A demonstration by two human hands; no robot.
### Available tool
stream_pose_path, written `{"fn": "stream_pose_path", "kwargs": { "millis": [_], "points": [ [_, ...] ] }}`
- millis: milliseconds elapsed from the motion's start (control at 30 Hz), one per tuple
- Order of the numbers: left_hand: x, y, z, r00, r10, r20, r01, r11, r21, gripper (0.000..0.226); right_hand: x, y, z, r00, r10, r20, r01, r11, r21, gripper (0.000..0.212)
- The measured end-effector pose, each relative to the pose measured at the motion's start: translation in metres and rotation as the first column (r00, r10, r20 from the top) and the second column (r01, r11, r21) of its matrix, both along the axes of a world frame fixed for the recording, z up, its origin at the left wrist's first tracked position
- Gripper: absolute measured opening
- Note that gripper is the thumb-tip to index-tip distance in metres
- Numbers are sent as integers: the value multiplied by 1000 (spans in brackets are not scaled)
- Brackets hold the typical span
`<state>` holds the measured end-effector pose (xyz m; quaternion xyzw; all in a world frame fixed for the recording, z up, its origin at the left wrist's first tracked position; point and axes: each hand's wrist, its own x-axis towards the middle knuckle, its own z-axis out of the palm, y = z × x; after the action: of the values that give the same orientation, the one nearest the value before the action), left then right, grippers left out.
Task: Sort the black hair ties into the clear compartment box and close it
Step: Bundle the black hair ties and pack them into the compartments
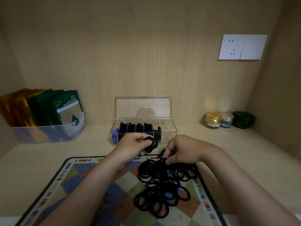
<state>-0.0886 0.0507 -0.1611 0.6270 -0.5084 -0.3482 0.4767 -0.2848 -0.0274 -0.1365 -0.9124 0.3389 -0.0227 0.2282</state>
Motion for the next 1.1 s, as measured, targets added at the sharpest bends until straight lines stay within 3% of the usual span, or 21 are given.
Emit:
{"fn": "stream_pose_path", "kwargs": {
  "millis": [133, 233, 333, 433, 767, 933, 1100],
  "points": [
    [0, 0, -1, 1000, 14, 8, -14, 1000, -14, 17, 1, -2, -1, 997, -16, 71, 16, 1000, 10, 1],
    [2, -1, -1, 999, 22, 28, -21, 999, -31, 18, 0, -1, 2, 968, -52, 246, 21, 992, 128, 5],
    [2, -2, -3, 999, 32, 34, -30, 998, -46, 20, 1, 2, 8, 857, -163, 490, 35, 965, 260, 7],
    [-3, -2, -5, 1000, -6, 0, 6, 1000, -26, 21, 6, 7, 9, 745, -284, 603, 51, 926, 374, 9],
    [-6, 1, 7, 857, -222, -465, 248, 969, -5, 27, 27, 5, -9, 639, -382, 667, 230, 923, 308, 9],
    [-6, -1, 2, 928, -180, -328, 179, 983, -32, 21, 29, 8, -9, 612, -408, 677, 252, 912, 322, 7],
    [-4, -2, 3, 938, -59, -341, 64, 998, 2, 26, 23, 11, -1, 558, -500, 662, 151, 846, 511, 7]
  ]
}}
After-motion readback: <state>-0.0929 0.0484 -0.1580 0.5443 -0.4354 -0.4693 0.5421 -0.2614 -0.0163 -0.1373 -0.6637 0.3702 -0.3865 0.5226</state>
